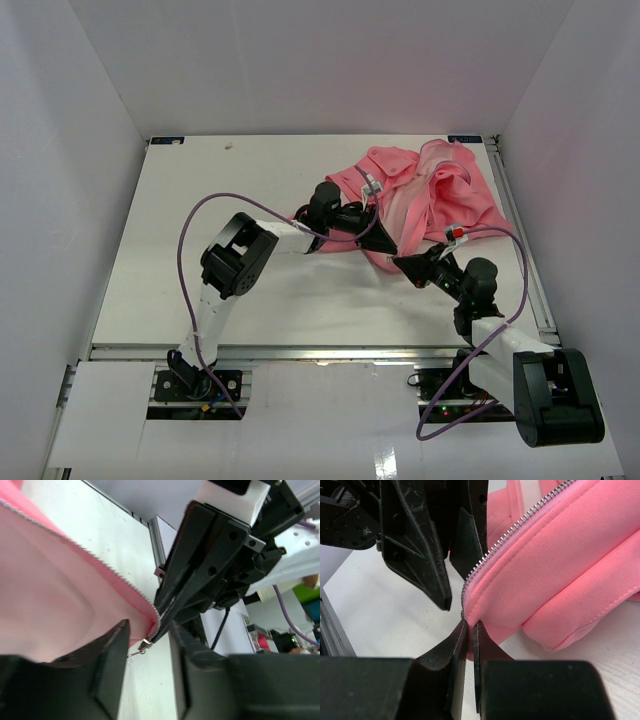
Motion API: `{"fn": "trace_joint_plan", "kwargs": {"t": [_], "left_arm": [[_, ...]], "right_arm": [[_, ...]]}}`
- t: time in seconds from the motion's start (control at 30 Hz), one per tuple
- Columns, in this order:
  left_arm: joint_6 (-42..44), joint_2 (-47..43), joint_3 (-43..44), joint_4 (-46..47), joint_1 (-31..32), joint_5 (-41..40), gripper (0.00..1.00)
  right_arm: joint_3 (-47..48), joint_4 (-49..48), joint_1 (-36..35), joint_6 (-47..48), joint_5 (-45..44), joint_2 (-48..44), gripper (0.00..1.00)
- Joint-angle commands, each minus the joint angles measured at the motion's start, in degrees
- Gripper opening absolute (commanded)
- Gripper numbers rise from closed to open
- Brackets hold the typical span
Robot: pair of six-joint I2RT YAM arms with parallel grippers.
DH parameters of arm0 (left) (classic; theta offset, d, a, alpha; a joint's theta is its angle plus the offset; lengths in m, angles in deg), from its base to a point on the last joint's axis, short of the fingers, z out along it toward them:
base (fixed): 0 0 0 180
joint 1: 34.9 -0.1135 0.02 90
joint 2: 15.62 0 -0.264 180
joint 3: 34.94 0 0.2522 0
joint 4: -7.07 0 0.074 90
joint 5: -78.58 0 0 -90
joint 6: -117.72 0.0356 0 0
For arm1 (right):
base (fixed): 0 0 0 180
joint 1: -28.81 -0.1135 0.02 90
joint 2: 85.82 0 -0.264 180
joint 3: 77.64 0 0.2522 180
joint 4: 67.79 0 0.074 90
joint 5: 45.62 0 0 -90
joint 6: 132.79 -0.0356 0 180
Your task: Zip up the jacket
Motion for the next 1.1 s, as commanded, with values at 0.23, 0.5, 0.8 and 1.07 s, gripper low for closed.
{"fn": "trace_joint_plan", "kwargs": {"t": [0.23,0.5,0.8,1.07], "left_arm": [[18.2,-14.1,-4.8,-22.5,-4.2,-19.6,0.56],[31.9,-12.1,8.3,-45.9,-4.2,-39.3,0.62],[47.2,3.0,32.0,-64.7,-4.9,-33.9,0.62],[56.8,9.6,39.4,-74.3,-6.5,-30.2,0.62]], "right_arm": [[-2.3,-4.5,0.2,-2.6,1.3,-1.1,0.08],[-2.6,-4.3,0.3,-2.5,0.2,-1.7,0.08],[-2.1,-0.8,0.4,-1.4,-1.9,-4.0,0.08],[-2.4,-0.7,0.4,-0.9,-2.2,-4.2,0.08]]}}
